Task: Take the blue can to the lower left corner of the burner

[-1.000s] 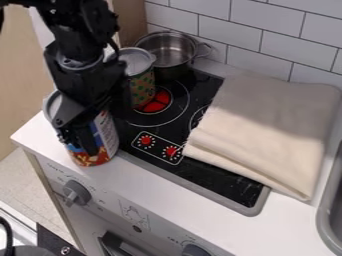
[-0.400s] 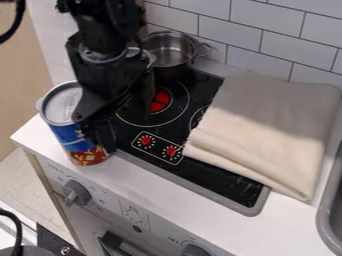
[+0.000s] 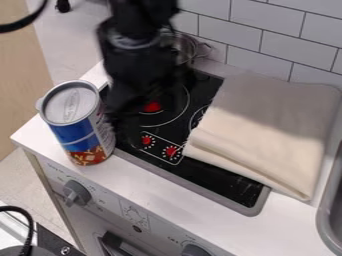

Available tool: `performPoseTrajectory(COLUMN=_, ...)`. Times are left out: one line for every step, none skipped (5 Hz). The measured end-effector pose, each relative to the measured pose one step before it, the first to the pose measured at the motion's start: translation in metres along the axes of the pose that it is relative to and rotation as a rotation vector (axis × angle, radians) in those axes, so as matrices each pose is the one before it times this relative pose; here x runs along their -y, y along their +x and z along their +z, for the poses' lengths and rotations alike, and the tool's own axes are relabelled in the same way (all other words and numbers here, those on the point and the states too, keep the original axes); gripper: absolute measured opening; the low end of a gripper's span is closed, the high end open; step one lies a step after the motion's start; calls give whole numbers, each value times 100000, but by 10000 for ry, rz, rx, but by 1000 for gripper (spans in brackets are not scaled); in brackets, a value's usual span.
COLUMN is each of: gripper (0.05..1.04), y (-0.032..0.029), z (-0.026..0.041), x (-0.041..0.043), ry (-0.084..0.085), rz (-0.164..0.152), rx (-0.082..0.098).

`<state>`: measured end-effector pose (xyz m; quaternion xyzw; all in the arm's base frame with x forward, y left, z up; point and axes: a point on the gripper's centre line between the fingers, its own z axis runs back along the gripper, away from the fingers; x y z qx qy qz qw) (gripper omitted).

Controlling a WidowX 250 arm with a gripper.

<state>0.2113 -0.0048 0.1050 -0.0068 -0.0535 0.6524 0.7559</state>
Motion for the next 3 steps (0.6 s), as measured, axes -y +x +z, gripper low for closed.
performPoseTrajectory(gripper=999, y=-682, z=961, x=1918, ry=-47, rz=-1848, rx=490)
performPoseTrajectory(gripper=999, y=-460, z=843, x=1386, ry=-297, rz=-2385, rx=369)
performPoseTrajectory(gripper=999, y=430, z=-196, x=899, ry=-722, rz=-1551, rx=-176)
